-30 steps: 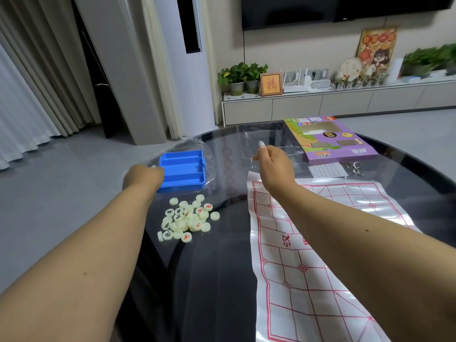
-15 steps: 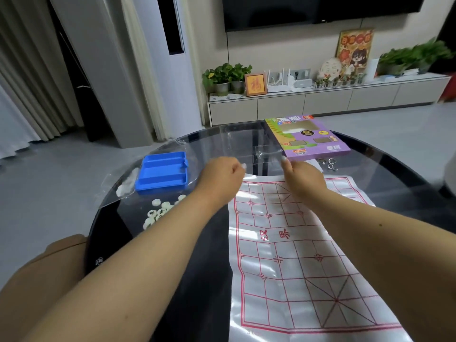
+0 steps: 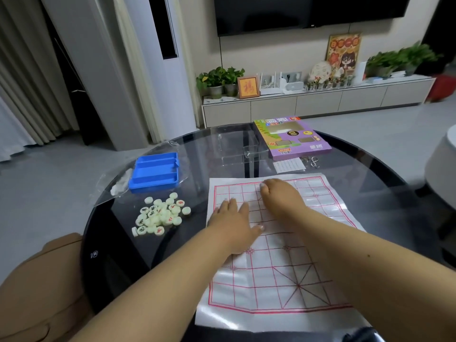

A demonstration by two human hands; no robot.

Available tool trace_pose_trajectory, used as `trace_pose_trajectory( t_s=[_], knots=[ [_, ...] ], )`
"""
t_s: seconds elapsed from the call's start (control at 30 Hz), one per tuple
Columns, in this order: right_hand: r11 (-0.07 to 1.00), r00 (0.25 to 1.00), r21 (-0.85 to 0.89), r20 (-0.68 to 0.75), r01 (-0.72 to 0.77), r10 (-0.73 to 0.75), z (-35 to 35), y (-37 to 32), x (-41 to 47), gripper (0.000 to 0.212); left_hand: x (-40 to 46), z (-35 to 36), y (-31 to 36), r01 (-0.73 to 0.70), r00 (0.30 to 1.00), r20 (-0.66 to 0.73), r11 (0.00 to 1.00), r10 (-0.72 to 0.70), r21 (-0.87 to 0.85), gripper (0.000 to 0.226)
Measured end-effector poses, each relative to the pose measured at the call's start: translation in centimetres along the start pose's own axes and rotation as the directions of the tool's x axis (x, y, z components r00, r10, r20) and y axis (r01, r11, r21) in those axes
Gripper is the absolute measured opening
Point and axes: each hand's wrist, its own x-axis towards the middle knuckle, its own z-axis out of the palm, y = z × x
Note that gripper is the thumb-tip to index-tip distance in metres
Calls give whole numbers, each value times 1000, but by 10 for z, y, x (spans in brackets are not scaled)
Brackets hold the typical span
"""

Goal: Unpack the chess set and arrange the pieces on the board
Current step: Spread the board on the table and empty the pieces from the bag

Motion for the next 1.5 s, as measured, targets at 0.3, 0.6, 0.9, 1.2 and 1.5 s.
trace_pose_trajectory(
  t_s=[0.3,0.6,0.9,1.2,1.5],
  knots=[
    [976,978,-215,210,27,19,-26,19,36,50,-6,3,-13,-15,1000,-13,999,15,31,78],
    [973,971,-230,238,30,27,-26,30,43,53,0,3,-22,34,999,-26,998,-33,48,79],
    [976,988,-177,119,123,-102,7,-5,14,49,-3,4,-32,75,996,-44,996,-73,48,78],
    [982,981,-144,170,122,-97,18,-4,6,51,-9,7,-38,75,995,-67,996,-73,42,78],
    [980,983,-148,147,131,-109,15,-18,3,50,-13,8,-45,85,990,-108,996,-86,-11,77]
  ],
)
